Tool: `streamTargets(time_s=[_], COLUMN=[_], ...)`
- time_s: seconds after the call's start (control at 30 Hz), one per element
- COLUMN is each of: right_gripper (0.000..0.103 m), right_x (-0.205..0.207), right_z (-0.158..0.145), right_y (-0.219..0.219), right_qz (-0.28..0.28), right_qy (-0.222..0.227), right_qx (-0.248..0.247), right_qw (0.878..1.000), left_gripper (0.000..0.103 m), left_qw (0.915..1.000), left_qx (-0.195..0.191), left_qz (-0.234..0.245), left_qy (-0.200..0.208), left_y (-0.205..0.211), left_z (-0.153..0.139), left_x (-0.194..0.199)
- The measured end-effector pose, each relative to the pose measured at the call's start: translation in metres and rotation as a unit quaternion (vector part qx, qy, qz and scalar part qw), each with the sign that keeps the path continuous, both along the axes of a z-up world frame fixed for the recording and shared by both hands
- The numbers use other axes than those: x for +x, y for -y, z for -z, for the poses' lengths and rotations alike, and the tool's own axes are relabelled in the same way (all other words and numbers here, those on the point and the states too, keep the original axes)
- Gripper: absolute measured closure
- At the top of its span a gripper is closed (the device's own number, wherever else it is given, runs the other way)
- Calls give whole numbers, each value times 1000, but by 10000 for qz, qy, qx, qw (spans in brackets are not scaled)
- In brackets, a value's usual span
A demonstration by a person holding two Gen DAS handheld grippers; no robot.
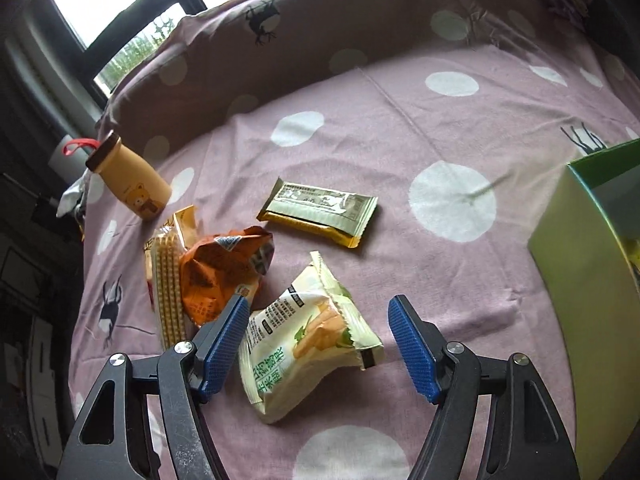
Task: Organize snacks
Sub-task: 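Move the right gripper to the white-green rice cracker packet and grasp it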
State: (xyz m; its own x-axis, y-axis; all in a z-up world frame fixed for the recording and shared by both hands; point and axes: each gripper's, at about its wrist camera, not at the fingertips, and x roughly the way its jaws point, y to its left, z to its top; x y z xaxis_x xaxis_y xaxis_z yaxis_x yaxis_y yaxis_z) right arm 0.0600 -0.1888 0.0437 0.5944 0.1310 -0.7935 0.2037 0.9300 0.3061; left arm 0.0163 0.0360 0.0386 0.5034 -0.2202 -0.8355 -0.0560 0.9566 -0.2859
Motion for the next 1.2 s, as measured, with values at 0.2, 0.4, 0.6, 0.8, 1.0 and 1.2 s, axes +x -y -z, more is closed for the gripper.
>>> streamTargets(time_s=[0.2,0.4,0.6,0.8,1.0,1.2], right_gripper=[78,88,88,79,40,40], right_x=[-11,-37,-49,-47,-53,-55], right_z=[-5,-10,-8,-1,-12,-23], right_y=[-13,-18,-32,-45,-26,-15], right_qz=[-200,-636,-1327,-1378,-892,-745], right_qy=[140,-63,-304,-680,-455,1], right_qx=[-492,-143,552,179,-105,571], right_qw=[9985,9979,9892,9880,9949,9956], left_gripper=[4,4,4,4,4,5], left_qw=[10000,9998,9997,9997,9996,9990], left_qx=[-24,-123,-157,-118,-223,-349], left_qz=[-4,-105,-133,-88,-15,255], left_qy=[-70,-96,-126,-204,-156,-60], left_y=[-1,-6,-8,-5,-1,14], left_z=[1,0,-1,1,1,2], left_x=[0,-3,-7,-4,-4,-4])
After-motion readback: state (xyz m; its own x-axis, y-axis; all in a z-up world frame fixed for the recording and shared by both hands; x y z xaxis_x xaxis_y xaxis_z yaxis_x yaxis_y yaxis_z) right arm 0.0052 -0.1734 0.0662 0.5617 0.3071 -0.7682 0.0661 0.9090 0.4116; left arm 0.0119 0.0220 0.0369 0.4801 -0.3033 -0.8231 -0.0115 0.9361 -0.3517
